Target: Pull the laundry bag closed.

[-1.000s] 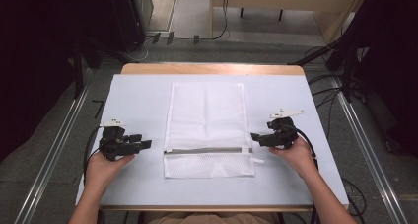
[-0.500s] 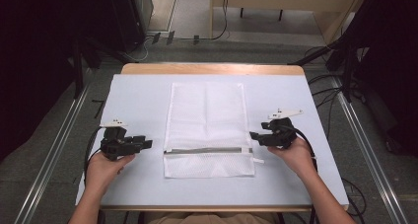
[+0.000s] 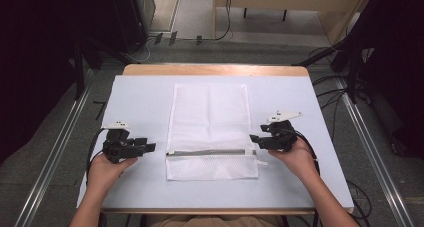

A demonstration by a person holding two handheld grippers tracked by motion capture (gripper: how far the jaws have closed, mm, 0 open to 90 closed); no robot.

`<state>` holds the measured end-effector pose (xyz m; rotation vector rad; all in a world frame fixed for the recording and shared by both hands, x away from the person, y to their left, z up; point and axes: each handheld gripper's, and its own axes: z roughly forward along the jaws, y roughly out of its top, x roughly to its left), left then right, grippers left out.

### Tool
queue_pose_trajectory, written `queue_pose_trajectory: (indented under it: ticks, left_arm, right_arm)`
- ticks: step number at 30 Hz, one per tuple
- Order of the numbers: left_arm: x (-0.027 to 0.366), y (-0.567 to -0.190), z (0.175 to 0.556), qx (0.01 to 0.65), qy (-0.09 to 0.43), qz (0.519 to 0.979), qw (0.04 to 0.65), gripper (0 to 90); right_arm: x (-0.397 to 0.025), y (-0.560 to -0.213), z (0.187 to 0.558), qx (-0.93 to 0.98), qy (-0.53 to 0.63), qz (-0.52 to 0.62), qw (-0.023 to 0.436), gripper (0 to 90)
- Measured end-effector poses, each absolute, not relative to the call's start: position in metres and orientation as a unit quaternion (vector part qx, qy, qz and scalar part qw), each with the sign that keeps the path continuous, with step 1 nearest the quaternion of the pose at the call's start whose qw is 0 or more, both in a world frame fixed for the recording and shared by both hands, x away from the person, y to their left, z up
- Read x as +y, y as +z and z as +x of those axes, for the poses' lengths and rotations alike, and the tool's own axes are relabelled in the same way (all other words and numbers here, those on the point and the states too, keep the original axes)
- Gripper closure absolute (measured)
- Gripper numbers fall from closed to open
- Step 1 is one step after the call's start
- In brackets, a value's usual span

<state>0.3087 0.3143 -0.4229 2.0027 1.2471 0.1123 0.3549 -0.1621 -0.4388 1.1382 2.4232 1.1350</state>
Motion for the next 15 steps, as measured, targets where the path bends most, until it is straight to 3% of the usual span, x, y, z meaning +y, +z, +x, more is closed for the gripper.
queue_pose_trajectory:
  ticks: [15]
  left_arm:
    - [0.313,-0.422,0.308,0.491,0.037,0.784,0.377,41.0]
  right_arm:
    - [-0.137,-0.435,0.344,0.842,0.384,0.365,0.099,44.0]
